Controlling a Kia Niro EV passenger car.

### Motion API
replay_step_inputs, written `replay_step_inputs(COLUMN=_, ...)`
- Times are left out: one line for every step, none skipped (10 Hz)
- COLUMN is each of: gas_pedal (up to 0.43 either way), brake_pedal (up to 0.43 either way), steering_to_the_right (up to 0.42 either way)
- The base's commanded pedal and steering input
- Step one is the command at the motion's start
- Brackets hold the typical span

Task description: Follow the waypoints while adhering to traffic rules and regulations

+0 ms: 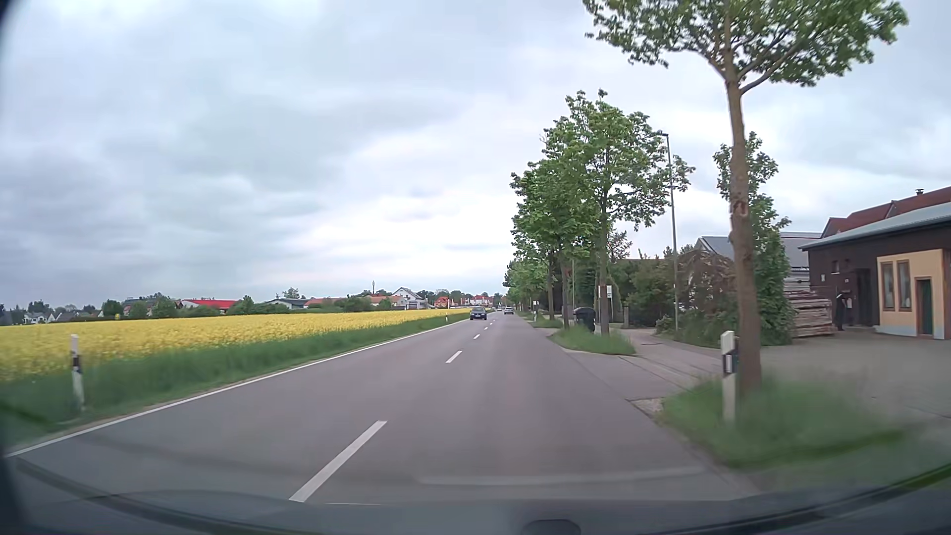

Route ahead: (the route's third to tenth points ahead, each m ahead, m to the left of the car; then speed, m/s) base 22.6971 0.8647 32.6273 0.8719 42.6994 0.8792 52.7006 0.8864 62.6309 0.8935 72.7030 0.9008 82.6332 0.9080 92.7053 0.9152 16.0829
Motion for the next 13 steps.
replay_step_inputs(gas_pedal=0.169, brake_pedal=0.0, steering_to_the_right=0.002)
replay_step_inputs(gas_pedal=0.169, brake_pedal=0.0, steering_to_the_right=0.001)
replay_step_inputs(gas_pedal=0.157, brake_pedal=0.0, steering_to_the_right=0.001)
replay_step_inputs(gas_pedal=0.157, brake_pedal=0.0, steering_to_the_right=0.002)
replay_step_inputs(gas_pedal=0.157, brake_pedal=0.0, steering_to_the_right=0.001)
replay_step_inputs(gas_pedal=0.157, brake_pedal=0.0, steering_to_the_right=0.001)
replay_step_inputs(gas_pedal=0.157, brake_pedal=0.0, steering_to_the_right=0.001)
replay_step_inputs(gas_pedal=0.169, brake_pedal=0.0, steering_to_the_right=0.0)
replay_step_inputs(gas_pedal=0.169, brake_pedal=0.0, steering_to_the_right=0.0)
replay_step_inputs(gas_pedal=0.169, brake_pedal=0.0, steering_to_the_right=0.0)
replay_step_inputs(gas_pedal=0.169, brake_pedal=0.0, steering_to_the_right=0.0)
replay_step_inputs(gas_pedal=0.169, brake_pedal=0.0, steering_to_the_right=0.0)
replay_step_inputs(gas_pedal=0.169, brake_pedal=0.0, steering_to_the_right=-0.001)
